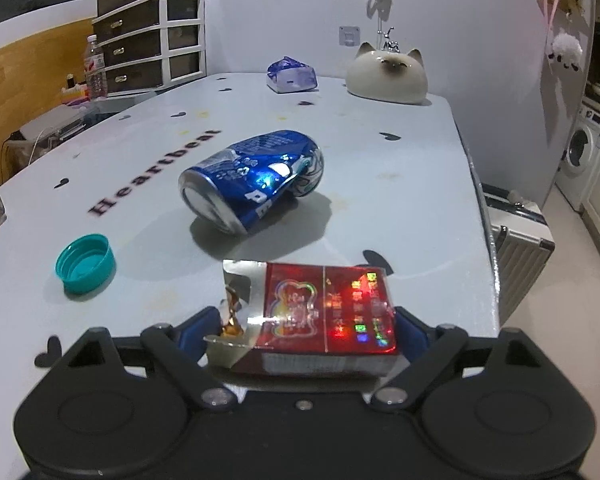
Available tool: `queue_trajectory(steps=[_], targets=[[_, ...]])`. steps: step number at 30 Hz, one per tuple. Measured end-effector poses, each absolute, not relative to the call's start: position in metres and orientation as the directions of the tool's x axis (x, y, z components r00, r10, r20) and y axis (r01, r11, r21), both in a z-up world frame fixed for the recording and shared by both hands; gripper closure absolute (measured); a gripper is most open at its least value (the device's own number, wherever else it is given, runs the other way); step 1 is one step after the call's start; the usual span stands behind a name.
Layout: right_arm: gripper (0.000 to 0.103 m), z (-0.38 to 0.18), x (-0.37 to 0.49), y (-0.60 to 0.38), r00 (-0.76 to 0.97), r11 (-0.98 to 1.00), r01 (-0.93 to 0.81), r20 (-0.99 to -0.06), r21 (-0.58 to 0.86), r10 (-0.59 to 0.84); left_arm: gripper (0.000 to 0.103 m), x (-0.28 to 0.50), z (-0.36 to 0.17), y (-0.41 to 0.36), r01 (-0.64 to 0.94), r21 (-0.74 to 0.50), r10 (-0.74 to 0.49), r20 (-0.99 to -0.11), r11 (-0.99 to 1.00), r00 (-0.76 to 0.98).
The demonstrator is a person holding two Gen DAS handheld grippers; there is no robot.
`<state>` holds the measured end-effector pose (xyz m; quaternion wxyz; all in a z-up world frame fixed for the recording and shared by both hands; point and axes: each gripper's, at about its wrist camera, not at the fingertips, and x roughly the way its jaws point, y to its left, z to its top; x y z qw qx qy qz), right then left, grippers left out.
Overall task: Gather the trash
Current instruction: 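Grasp the clear plastic bottle with the left tool while the right tool grasps the red box, then lift the bottle and red box and carry both tools over the bin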
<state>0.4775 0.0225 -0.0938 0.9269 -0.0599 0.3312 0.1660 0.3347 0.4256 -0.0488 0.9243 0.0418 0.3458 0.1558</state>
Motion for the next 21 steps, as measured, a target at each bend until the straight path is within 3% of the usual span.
queue_trajectory(steps=[21], targets=[[0.012,-0.066,0.388,-0.006,0.748,0.909,-0.416,-0.563,0.015,0.351,0.039,0.274,-0.027,0.338,-0.277,0.096,0.277,-0.602,0.956,0.749]])
